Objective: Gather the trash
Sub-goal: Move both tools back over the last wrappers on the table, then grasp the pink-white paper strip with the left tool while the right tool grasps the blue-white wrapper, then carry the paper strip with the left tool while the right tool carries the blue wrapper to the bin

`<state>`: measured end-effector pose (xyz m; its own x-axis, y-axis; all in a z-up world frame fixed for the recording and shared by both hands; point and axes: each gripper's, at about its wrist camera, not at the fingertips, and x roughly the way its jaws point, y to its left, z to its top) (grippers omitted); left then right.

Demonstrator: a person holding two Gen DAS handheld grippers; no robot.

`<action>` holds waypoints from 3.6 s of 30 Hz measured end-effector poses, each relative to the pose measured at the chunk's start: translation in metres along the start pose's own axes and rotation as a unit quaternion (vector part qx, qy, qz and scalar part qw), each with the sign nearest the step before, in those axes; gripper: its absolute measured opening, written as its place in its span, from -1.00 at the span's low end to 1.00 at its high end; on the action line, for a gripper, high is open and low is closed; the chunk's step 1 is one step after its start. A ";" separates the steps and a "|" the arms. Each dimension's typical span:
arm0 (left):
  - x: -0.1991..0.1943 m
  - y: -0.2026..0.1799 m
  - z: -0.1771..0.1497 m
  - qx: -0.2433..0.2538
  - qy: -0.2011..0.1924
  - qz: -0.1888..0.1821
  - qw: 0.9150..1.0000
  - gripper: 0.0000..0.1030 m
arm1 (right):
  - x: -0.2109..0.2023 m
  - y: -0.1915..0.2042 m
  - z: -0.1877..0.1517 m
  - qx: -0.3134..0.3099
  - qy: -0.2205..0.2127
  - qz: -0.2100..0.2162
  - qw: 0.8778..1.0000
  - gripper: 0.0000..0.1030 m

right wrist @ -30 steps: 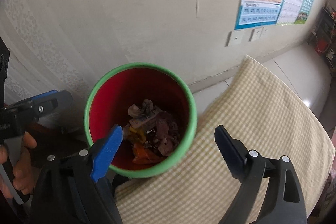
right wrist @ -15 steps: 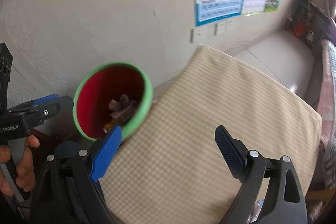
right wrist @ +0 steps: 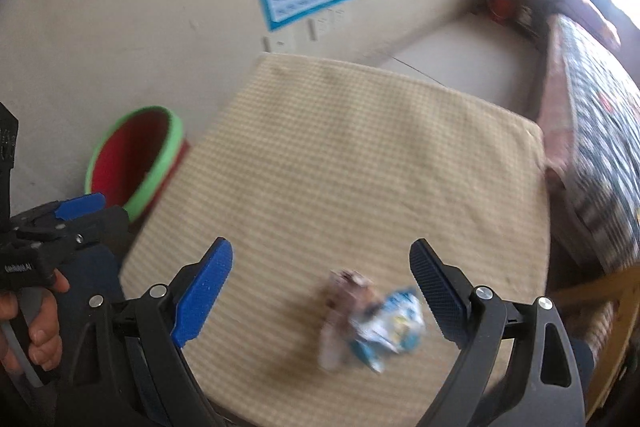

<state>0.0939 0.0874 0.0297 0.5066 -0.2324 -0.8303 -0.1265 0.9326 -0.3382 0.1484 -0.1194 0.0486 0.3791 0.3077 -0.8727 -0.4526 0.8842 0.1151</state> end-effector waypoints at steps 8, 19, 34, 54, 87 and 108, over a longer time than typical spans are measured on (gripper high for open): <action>0.021 -0.042 -0.005 0.026 0.019 -0.011 0.999 0.89 | -0.002 -0.048 -0.048 0.035 0.033 -0.019 0.999 0.69; 0.050 -0.070 -0.031 0.048 0.066 -0.015 0.997 0.89 | 0.032 -0.056 -0.073 0.051 0.080 0.008 0.995 0.68; 0.069 -0.085 -0.038 0.056 0.090 -0.011 0.994 0.89 | 0.066 -0.069 -0.072 0.060 0.120 0.017 0.991 -0.34; 0.150 -0.111 -0.034 0.052 0.146 -0.030 0.987 0.80 | 0.048 -0.103 -0.064 0.063 0.102 0.000 0.993 -0.35; 0.106 -0.104 -0.014 0.072 0.108 -0.019 0.991 -0.41 | 0.031 -0.080 -0.035 0.049 0.065 0.003 0.997 -0.35; 0.011 0.004 0.010 -0.008 0.010 0.037 0.999 -0.41 | 0.031 0.019 0.024 -0.033 0.026 0.034 0.999 -0.35</action>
<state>0.1081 0.0917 0.0233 0.4783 -0.1681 -0.8620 -0.1768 0.9430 -0.2821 0.1702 -0.0845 0.0354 0.3039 0.3464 -0.8875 -0.5288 0.8362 0.1453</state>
